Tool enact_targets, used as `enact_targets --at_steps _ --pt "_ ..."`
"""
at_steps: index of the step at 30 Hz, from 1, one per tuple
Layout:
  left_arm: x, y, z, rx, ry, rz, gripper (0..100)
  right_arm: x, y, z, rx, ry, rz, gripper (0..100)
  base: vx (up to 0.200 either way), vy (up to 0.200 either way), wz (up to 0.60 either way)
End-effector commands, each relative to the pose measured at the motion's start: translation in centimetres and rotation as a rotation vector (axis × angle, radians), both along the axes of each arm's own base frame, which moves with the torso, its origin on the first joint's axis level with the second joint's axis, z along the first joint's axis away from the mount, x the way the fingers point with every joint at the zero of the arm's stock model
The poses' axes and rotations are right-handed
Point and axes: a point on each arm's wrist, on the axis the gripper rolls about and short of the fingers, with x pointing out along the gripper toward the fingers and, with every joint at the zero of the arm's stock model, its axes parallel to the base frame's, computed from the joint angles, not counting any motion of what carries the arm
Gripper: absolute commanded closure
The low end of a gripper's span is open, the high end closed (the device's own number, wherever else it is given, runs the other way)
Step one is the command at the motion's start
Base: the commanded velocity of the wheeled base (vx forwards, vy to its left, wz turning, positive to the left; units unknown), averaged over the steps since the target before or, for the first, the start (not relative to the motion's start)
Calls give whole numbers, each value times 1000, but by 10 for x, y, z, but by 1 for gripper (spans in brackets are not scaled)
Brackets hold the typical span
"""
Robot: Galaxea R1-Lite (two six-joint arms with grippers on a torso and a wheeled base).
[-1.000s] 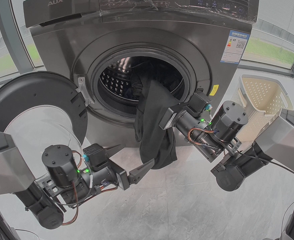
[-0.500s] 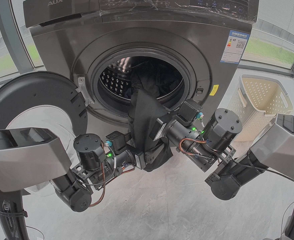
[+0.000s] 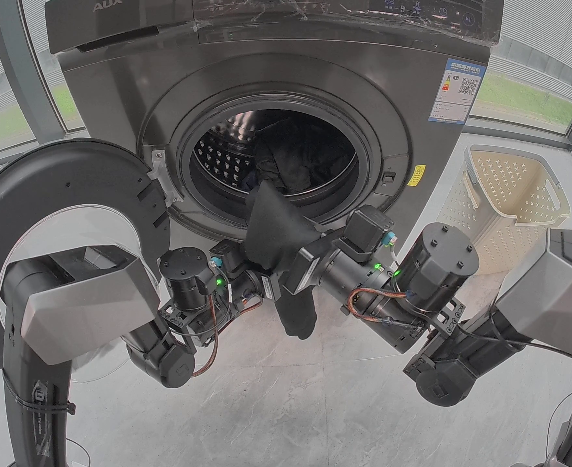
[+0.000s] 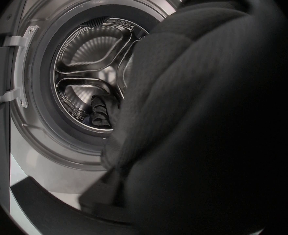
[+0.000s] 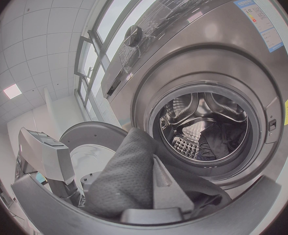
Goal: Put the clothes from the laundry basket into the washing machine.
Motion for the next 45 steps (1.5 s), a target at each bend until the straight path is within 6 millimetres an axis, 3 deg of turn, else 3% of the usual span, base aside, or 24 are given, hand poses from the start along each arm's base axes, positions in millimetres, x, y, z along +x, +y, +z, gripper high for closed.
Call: enact_targets --at_steps 1,5,9,16,23,24,29,37,41,45 --pt "7 -2 -1 -11 -13 8 100 0 -6 2 3 3 -9 100 0 0 0" --pt "11 4 13 -43 -41 51 100 16 -30 -4 -19 29 -85 100 0 0 0" --pt "0 15 37 -75 -61 56 100 37 -50 -15 -42 57 -162 100 0 0 0" --pt "-42 28 71 -101 -46 17 100 54 -41 -52 -90 109 -166 100 0 0 0" --pt "-64 30 82 -126 -52 -4 100 49 -30 -50 -86 94 -138 100 0 0 0" --pt "-70 29 84 -128 -59 -16 100 44 -29 -51 -95 102 -124 0 0 0 0" --pt "-87 37 83 -111 -44 -30 100 9 -39 -56 -165 165 -61 0 0 0 0" --pt "-112 53 94 -105 -58 -33 100 -53 -85 -70 -358 245 68 0 0 0 0" --pt "-113 55 94 -105 -57 -28 100 -61 -94 -66 -362 248 64 0 0 0 0" --pt "-109 53 80 -66 -20 -20 100 -68 -100 -66 -373 253 67 0 0 0 0"
